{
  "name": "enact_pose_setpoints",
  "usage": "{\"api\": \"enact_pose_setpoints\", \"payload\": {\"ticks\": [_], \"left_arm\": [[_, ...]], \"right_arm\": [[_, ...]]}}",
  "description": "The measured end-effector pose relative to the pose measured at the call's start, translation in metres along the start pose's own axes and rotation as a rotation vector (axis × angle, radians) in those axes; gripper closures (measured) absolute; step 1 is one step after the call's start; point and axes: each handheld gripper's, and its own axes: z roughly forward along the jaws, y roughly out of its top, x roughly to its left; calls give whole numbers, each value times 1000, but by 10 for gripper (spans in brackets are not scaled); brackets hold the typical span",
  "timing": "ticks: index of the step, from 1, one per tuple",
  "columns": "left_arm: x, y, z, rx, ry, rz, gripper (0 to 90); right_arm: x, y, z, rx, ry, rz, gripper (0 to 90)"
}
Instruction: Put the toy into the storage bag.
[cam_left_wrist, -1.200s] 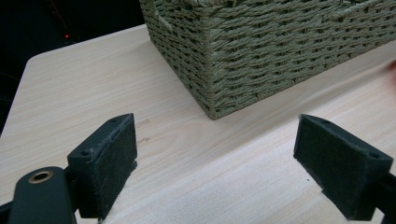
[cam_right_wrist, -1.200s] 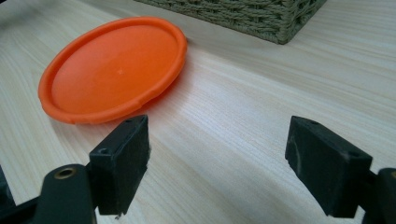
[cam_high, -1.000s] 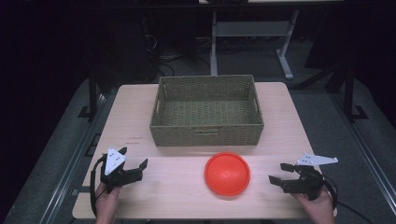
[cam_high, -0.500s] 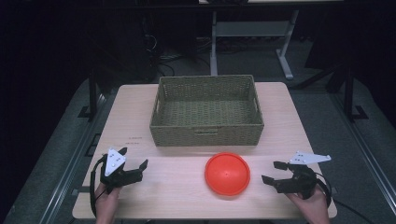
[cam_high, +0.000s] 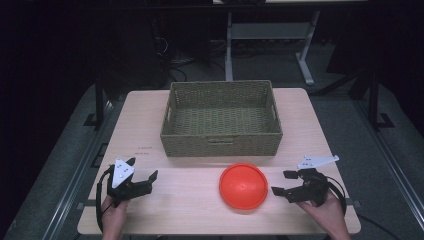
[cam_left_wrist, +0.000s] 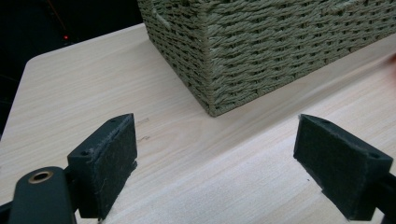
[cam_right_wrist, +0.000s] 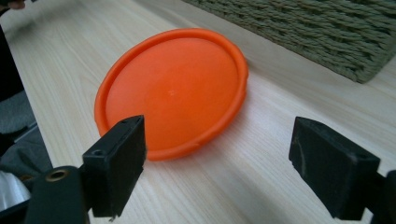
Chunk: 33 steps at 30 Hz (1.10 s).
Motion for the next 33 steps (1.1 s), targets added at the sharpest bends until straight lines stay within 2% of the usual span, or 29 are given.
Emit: {"api": "enact_pose_setpoints", "payload": {"ticks": [4, 7, 12, 15, 18, 21, 28, 33], "left_arm": [[0, 0, 1, -1, -5, -1, 128], [-1, 0, 1, -3, -6, 2, 128], [-2, 1, 2, -3, -10, 10, 128], [-2, 0, 1, 0, -8, 5, 128], [-1, 0, 1, -3, -1, 2, 128], [0, 0, 1, -3, 0, 2, 128], [0, 0, 1, -1, 5, 2, 128], [-1, 1, 1, 2, 3, 2, 128]], "right_arm": [[3, 15, 7, 35, -5, -21, 189], [4, 21, 10, 40, 3, -14, 194], [5, 32, 23, 80, 13, -30, 211], [3, 32, 29, 89, 15, -31, 220], [-2, 31, 38, 104, 10, -10, 245], [-3, 28, 42, 113, -2, 7, 267], [-5, 25, 47, 104, 15, 27, 299], [-6, 23, 54, 120, 13, 43, 315]]}}
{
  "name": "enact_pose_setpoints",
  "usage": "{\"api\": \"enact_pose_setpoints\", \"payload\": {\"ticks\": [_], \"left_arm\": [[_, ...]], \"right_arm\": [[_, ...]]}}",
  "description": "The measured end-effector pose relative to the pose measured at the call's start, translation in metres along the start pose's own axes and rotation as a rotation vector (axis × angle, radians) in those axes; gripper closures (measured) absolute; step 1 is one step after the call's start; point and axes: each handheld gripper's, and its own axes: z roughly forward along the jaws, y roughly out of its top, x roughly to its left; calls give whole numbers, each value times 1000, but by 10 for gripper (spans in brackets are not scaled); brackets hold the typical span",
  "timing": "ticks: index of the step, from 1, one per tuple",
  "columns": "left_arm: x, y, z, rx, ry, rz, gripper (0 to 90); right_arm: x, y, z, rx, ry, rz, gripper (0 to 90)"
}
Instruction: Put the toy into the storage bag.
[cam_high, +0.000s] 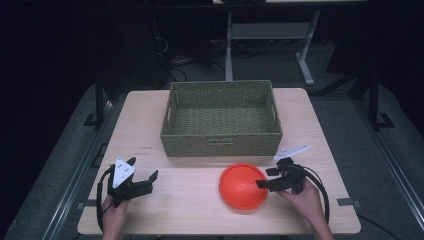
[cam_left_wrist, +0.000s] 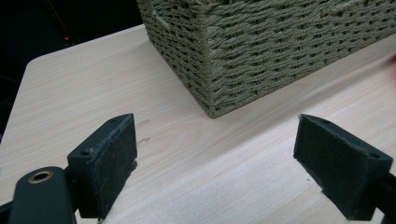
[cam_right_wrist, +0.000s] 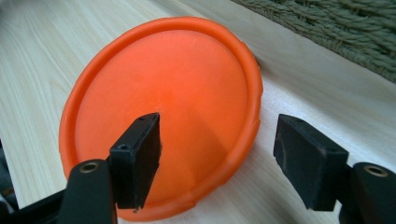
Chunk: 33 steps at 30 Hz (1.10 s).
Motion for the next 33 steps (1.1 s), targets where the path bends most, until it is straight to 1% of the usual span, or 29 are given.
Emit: {"api": "enact_pose_setpoints", "payload": {"ticks": [2, 4, 12, 16, 21, 24, 27, 32, 33], "left_arm": [[0, 0, -1, -2, 1, 2, 128], [1, 0, -1, -5, 1, -1, 128], [0, 0, 0, -2, -1, -1, 128], [0, 0, 0, -2, 0, 0, 128], [0, 0, 0, -3, 0, -1, 128], [0, 0, 1, -1, 0, 0, 128], [0, 0, 1, -1, -1, 2, 128], [-1, 0, 1, -2, 0, -1, 128], [-1, 0, 1, -4, -1, 2, 128]], "right_arm": [[-1, -2, 2, 1, 3, 7, 319], [-1, -3, 5, 17, 2, 11, 327], [-2, -5, 10, 41, 10, 12, 349], [-1, -5, 11, 45, 17, 4, 371], [-1, -6, 14, 51, 27, 9, 386], [-1, -6, 15, 51, 22, -3, 392], [-1, -6, 14, 50, 20, 0, 408], [0, -6, 15, 46, 5, -9, 439], [0, -6, 14, 50, -4, -18, 455]]}}
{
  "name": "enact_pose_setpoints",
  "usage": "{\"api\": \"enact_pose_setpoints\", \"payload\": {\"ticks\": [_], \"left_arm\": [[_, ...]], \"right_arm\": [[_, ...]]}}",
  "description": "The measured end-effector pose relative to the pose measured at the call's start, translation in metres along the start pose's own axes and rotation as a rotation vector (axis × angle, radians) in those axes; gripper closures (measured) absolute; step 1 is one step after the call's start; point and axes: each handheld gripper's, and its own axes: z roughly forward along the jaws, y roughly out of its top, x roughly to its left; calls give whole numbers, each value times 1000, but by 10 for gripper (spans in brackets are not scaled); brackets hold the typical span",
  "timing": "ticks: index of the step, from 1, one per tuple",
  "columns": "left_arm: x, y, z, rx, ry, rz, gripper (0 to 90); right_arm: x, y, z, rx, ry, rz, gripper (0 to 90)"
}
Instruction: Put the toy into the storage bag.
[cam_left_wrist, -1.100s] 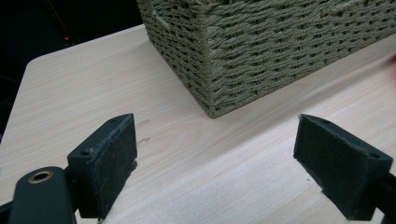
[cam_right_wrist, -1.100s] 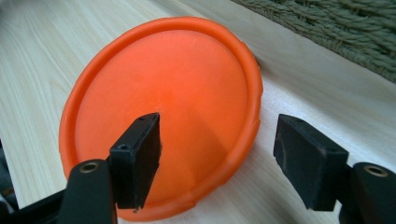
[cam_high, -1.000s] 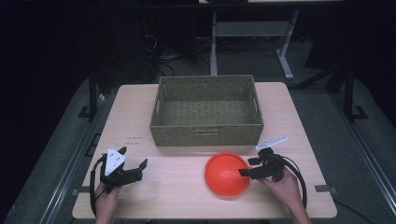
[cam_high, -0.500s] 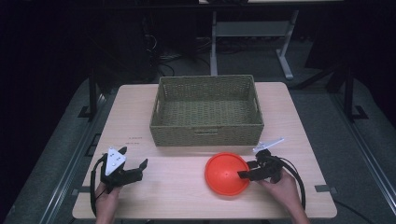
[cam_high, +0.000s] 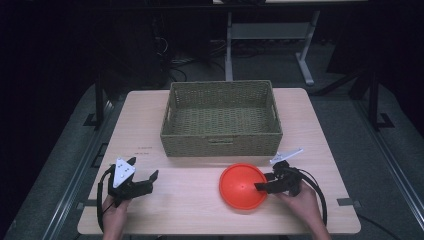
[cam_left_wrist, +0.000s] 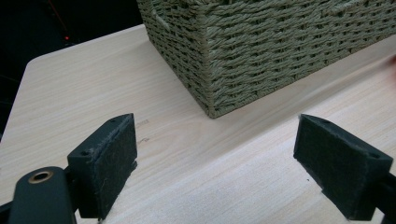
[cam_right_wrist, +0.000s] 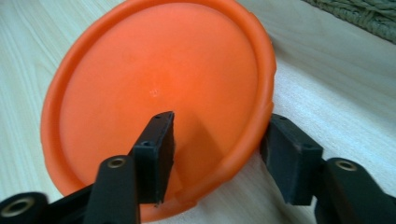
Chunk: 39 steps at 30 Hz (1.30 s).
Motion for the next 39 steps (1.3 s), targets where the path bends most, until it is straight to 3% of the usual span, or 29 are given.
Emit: {"api": "enact_pose_setpoints", "payload": {"ticks": [8, 18, 31, 39], "left_arm": [[0, 0, 0, 4, 1, 1, 129], [0, 1, 0, 7, 2, 7, 128], [-2, 1, 0, -1, -1, 3, 128], [-1, 1, 0, -2, 1, 5, 128]], "right_arm": [[1, 0, 0, 1, -28, -8, 518], [0, 0, -4, -14, -27, 8, 603], [-2, -1, -16, -71, 8, 16, 737], [-2, -1, -20, -99, 33, 26, 772]]}}
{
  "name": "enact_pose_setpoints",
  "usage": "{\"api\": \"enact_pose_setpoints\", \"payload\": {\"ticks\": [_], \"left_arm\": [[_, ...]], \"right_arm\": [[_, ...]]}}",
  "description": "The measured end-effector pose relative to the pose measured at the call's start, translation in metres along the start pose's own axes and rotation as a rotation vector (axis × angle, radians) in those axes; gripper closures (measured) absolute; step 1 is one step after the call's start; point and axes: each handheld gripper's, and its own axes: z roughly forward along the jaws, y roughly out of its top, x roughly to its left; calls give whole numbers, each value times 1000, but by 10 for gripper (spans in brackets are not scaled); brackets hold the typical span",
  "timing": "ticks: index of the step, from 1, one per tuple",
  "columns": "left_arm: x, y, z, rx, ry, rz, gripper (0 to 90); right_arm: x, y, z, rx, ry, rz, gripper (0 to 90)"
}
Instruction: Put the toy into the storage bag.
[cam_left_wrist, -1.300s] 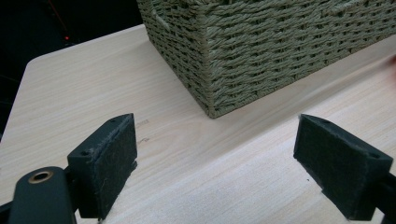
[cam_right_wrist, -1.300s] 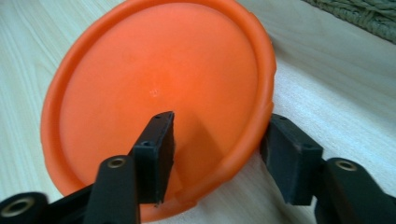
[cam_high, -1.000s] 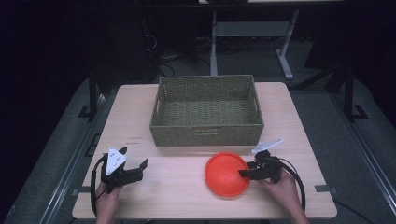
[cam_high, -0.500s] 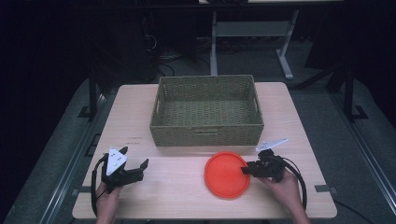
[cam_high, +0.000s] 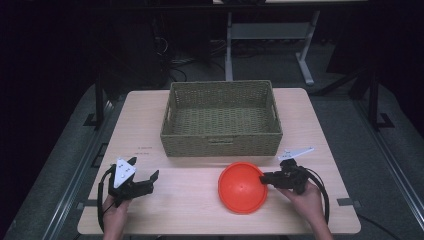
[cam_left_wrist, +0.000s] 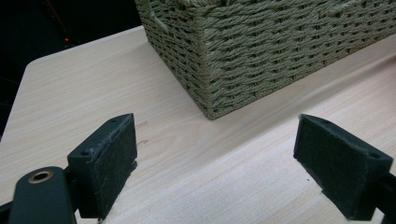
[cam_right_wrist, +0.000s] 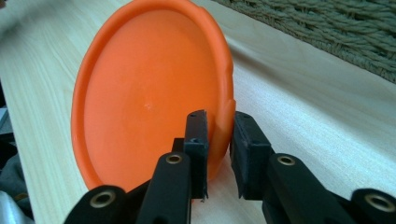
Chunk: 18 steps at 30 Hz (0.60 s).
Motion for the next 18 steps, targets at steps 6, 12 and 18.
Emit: {"api": "enact_pose_setpoints", "payload": {"ticks": [6, 12, 18], "left_arm": [[0, 0, 0, 1, 1, 1, 128], [0, 0, 0, 0, 0, 1, 128], [0, 0, 0, 0, 2, 2, 128]], "right_arm": [[3, 1, -4, -37, 13, -5, 803], [7, 3, -9, -60, 24, -11, 816], [11, 5, -13, -70, 22, -15, 818]]}}
